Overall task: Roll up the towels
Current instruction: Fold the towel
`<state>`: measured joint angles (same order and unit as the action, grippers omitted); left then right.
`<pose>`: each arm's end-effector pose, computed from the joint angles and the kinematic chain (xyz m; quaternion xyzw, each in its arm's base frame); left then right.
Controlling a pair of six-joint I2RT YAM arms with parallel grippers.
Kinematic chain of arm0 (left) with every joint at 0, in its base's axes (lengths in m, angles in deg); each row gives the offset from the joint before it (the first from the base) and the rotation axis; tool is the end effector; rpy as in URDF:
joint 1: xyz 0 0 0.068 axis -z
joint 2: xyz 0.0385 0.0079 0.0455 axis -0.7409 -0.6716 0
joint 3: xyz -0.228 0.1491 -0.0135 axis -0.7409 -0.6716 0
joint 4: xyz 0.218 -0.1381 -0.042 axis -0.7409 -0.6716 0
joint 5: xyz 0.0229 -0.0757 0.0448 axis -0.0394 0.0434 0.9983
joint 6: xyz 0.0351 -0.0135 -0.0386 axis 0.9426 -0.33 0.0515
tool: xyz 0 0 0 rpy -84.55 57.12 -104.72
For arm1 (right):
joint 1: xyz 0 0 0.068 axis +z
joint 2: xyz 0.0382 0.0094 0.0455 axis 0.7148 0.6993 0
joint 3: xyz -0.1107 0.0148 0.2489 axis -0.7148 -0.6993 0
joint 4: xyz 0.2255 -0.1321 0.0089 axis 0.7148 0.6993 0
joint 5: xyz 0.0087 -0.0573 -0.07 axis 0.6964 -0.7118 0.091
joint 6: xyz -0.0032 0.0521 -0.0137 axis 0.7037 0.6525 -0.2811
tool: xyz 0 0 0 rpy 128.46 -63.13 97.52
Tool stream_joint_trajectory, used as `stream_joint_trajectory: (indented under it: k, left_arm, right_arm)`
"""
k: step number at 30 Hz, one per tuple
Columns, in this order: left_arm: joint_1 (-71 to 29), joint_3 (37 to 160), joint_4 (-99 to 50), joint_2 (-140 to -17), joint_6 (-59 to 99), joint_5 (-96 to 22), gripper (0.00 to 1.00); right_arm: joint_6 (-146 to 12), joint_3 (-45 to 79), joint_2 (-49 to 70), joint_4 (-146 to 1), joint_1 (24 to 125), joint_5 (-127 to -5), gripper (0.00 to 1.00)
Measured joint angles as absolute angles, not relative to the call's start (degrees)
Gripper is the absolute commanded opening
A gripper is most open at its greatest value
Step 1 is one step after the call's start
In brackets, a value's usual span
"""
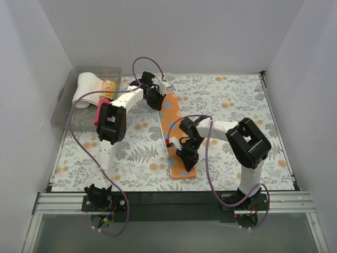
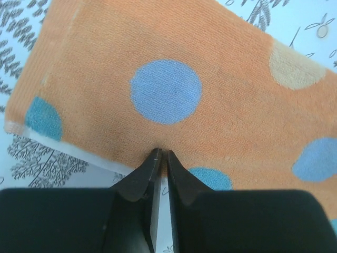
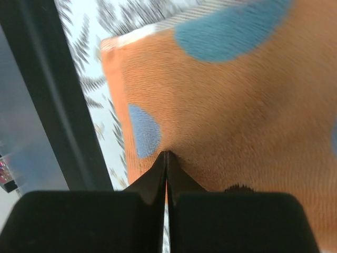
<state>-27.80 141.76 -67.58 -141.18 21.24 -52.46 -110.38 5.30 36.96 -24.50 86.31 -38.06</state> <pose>0.4774 -0.1893 0.1544 0.1310 0.9445 -0.2531 0.1632 0.2254 0.2211 0.1376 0.5904 -0.7470 -0.3044 0.0270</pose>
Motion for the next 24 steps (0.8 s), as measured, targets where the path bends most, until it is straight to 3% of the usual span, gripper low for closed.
stream_joint_trajectory:
  k: [3, 7, 8, 13, 18, 21, 24]
  left_arm:
    - [-27.58, 143.55, -67.64, -142.27, 21.68, -54.27, 0.13]
    - [-27.17, 143.66, -67.62, -142.18, 22.47, -54.73, 0.29]
    - [-27.10, 143.49, -67.47, -141.99, 22.62, -54.80, 0.34]
    - [-27.60, 136.49, -64.63, -136.02, 22.16, -54.78, 0.36]
    - [-32.13, 120.08, -63.97, -116.70, 23.27, -59.21, 0.36]
    - [-34.95, 109.94, -63.56, -102.01, 26.20, -61.49, 0.37]
    - [-31.12, 99.01, -63.23, -87.50, 31.03, -61.27, 0.39]
  right_arm:
    - [-108.69, 7.55, 38.90, -26.22, 90.84, -35.78, 0.09]
    - [-107.03, 9.63, 40.43, -26.59, 92.13, -33.99, 0.27]
    - [-106.86, 9.74, 40.37, -26.57, 91.98, -33.82, 0.28]
    - [-106.64, 9.69, 37.57, -26.94, 90.12, -34.43, 0.28]
    - [-105.33, 5.30, 24.89, -28.76, 82.69, -32.92, 0.41]
    - [-105.13, 2.50, 18.97, -29.35, 76.85, -32.77, 0.42]
    - [-104.15, 0.71, 17.83, -29.61, 74.23, -32.39, 0.42]
